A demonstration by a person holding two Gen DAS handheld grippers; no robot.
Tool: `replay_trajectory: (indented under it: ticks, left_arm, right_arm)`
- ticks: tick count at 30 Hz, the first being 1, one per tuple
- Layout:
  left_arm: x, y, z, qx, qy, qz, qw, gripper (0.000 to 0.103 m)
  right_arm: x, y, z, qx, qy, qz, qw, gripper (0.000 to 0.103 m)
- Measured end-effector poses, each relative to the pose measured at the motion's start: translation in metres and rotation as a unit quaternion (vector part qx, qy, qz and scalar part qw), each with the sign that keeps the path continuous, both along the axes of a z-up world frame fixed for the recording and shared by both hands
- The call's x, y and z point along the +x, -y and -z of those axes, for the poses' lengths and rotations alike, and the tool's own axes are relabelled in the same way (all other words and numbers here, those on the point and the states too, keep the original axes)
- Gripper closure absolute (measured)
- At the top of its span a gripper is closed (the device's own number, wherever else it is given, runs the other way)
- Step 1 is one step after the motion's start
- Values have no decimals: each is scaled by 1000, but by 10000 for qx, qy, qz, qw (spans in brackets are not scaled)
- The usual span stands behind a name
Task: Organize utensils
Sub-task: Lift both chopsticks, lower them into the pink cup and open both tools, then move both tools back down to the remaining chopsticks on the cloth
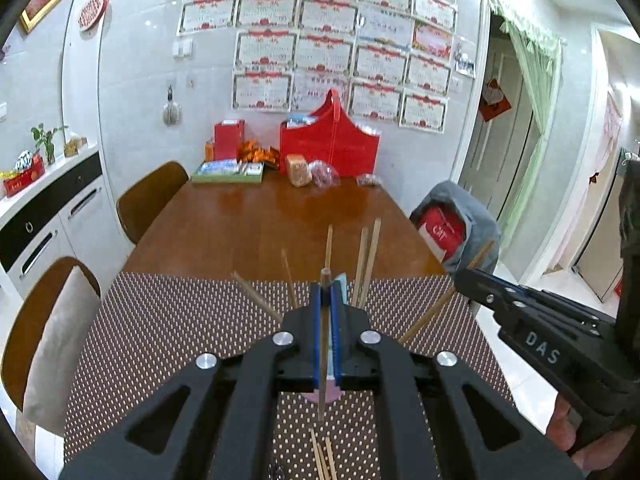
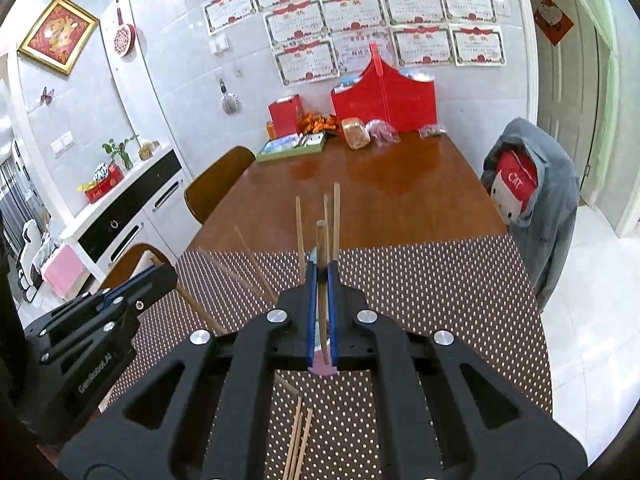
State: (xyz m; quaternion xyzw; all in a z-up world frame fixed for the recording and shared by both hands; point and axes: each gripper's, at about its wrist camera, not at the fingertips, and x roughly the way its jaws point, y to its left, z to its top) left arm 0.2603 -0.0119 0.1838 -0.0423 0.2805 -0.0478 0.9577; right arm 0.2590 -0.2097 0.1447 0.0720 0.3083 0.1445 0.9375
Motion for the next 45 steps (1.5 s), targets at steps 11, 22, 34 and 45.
replay_trajectory:
  ticks: [11, 22, 34, 45]
  left_arm:
    - [9, 1, -51, -76, 706, -210, 9973, 98]
    - [65, 1, 37, 57, -410, -205, 9989, 98]
    - [64, -4, 93, 354, -729, -172, 9966, 72]
    - [41, -12, 89, 276, -750, -239, 9965, 64]
  right_arm:
    - [18, -7, -34, -45, 274, -71, 9996, 98]
    - [59, -31, 53, -350, -784, -450, 9953, 97]
    - [52, -26, 85, -425, -1171, -385, 9915, 93]
    - [26, -14, 74, -377, -999, -310, 9938, 50]
